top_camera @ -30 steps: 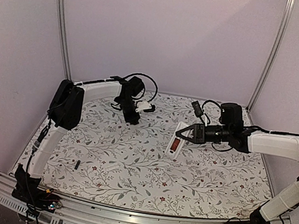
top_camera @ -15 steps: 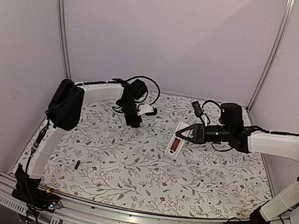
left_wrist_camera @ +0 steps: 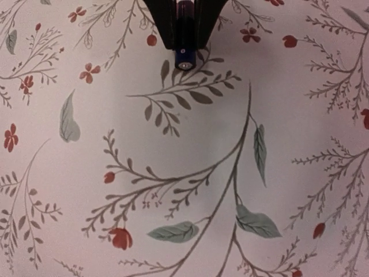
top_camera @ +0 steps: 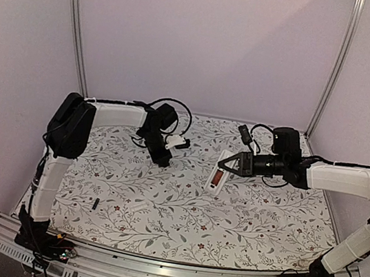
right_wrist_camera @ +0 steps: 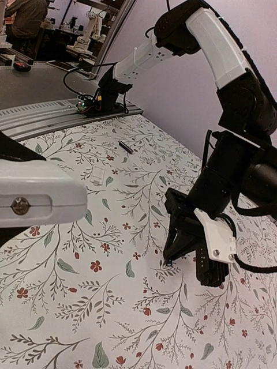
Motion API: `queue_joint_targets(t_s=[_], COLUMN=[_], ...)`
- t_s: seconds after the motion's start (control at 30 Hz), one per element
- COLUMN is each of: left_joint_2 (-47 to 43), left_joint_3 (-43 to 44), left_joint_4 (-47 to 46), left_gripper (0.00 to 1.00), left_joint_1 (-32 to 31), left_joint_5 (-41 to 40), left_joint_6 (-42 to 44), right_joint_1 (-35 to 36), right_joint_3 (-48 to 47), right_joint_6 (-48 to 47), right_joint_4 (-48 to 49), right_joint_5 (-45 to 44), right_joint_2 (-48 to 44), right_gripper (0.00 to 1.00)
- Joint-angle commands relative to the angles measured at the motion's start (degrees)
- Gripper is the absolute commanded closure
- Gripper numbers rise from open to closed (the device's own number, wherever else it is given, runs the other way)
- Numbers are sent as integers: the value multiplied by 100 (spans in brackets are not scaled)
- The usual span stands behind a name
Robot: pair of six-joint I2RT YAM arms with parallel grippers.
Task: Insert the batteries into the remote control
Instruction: Pick up the battery from the center of the board, then place the battery in the battery compartment.
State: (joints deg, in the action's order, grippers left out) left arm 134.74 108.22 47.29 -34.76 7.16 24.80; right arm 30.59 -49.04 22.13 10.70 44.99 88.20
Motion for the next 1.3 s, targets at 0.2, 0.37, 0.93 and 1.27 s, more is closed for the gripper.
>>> queue_joint_targets(t_s=[0.2,0.37,0.93,1.27], left_joint_2=[-1859,-2659,-3555,-3395], left_joint_3=[-1946,-2698,-3721,-3619], left_joint_4=[-1757,-2733,-5581,-5591], left_gripper=[100,100,100,100], left_joint_1=[-185,-301,-1955,-1986], left_joint_5=[915,1144,112,-60], left_joint_6=[-1262,-1796,-2970,-2862], right_joint_1=[-37,-43,-13,-7], right_joint_3=[2,35,384,451], right_joint_6=[650,1041,2999,3705], right_joint_4=[332,675,3296,4155], right_joint_5=[-626,-785,-632,-413], right_joint_2=[-99,117,681,783], right_gripper=[100,100,100,100])
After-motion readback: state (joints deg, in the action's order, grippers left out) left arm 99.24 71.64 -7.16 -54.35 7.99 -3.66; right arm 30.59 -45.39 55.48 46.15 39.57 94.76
